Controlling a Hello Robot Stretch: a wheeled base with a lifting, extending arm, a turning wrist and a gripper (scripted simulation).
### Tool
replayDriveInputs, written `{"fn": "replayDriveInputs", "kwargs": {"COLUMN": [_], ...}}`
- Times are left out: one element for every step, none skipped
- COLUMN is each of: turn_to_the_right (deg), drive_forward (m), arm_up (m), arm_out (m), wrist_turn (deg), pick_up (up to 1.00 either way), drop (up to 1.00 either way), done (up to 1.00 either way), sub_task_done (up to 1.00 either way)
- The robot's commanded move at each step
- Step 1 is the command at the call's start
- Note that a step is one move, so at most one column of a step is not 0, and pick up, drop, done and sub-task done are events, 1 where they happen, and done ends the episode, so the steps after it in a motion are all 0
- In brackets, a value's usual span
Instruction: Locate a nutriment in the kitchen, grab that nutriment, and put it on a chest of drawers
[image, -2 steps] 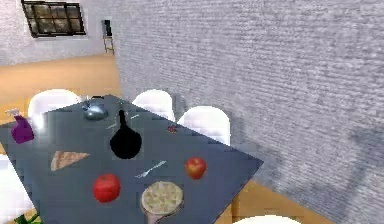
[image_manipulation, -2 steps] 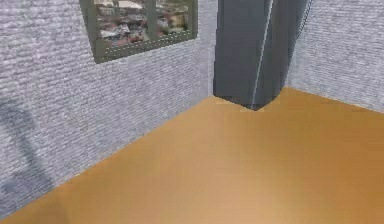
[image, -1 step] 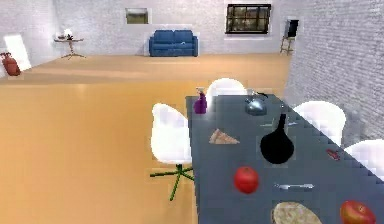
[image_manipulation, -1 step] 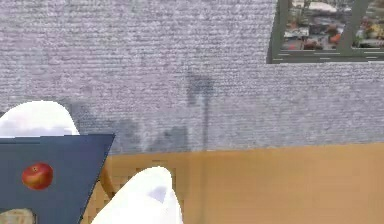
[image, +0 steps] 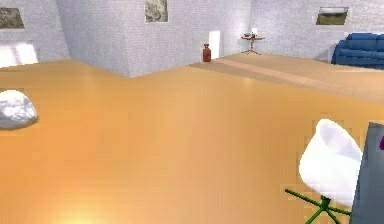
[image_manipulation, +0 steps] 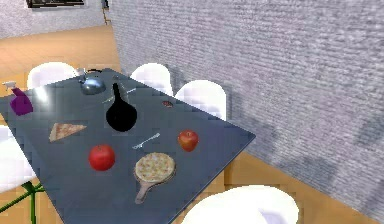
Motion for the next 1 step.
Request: {"fn": "replayDriveInputs", "kwargs": {"turn_to_the_right": [-9.0], "drive_forward": [0.00], "arm_up": [0.00], "arm_out": [0.00], "wrist_turn": [0.0], "pick_up": [0.00], "drop": [0.00], "done": [0.00], "sub_task_done": [0.00]}}
